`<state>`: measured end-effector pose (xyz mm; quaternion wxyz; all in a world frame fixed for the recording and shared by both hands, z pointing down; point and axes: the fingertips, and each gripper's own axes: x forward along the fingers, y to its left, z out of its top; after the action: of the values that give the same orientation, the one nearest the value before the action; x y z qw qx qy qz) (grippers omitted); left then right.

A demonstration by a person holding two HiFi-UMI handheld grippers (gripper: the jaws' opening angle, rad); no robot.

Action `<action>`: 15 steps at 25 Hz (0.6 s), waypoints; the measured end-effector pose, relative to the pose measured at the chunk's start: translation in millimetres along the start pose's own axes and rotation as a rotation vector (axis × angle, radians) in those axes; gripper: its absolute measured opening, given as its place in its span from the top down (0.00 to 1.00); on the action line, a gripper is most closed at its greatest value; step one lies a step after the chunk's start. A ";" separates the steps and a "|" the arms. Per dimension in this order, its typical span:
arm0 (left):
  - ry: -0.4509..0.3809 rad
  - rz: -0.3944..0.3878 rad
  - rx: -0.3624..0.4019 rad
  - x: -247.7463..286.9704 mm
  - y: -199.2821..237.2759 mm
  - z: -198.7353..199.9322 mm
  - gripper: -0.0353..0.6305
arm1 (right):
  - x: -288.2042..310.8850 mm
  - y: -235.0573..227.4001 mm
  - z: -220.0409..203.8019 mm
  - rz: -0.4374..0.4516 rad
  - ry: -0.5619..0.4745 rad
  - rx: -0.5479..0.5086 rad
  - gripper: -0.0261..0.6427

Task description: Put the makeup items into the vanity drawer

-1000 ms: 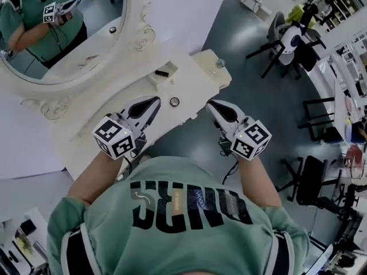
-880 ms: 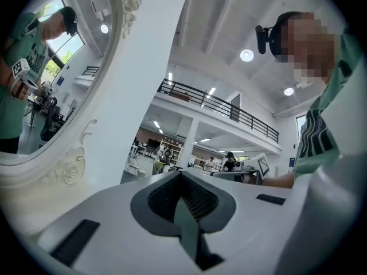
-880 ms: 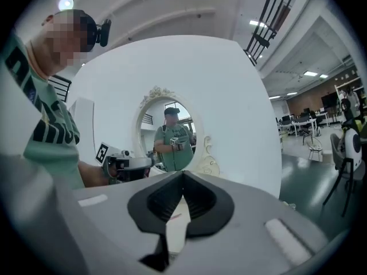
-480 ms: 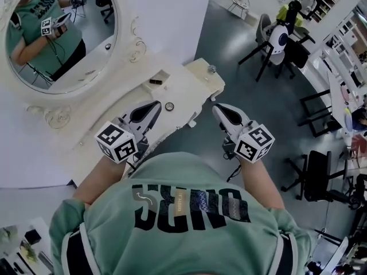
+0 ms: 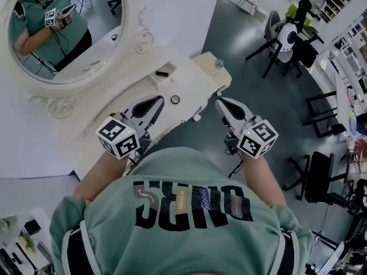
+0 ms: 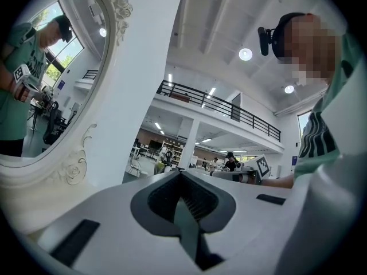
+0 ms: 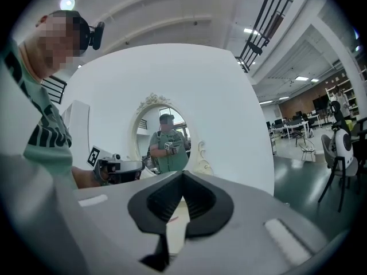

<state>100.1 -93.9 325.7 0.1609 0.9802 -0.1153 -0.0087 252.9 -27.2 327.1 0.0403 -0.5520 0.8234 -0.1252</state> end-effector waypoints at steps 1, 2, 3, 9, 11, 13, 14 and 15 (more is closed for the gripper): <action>-0.001 0.002 0.000 -0.7 -0.1 0.4 0.94 | 0.1 0.2 0.5 0.001 0.002 -0.005 0.95; -0.002 0.004 -0.001 -1.3 -0.3 0.6 0.94 | 0.2 0.6 0.8 0.002 0.004 -0.011 0.95; -0.003 0.005 -0.002 -1.8 -0.4 0.4 0.94 | 0.4 1.2 1.0 0.003 0.007 -0.018 0.95; -0.002 0.005 -0.009 -3.1 0.1 -2.3 0.94 | 1.8 1.2 0.3 0.000 0.020 -0.044 0.95; 0.000 0.003 -0.007 -3.0 -0.4 -2.6 0.94 | 1.9 1.6 0.1 0.001 0.024 -0.051 0.95; 0.000 0.002 -0.002 -3.0 -0.9 -2.3 0.94 | 1.6 2.1 0.3 0.002 0.027 -0.057 0.95; 0.000 0.002 0.000 -3.0 -1.2 -2.2 0.94 | 1.3 2.0 0.5 0.002 0.028 -0.060 0.95; 0.000 0.001 0.001 -2.9 -1.2 -2.1 0.94 | 1.1 1.6 0.7 0.002 0.029 -0.061 0.95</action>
<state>97.7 -91.5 327.2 0.1606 0.9802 -0.1159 -0.0088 251.1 -27.7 326.2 0.0118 -0.5502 0.8279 -0.1080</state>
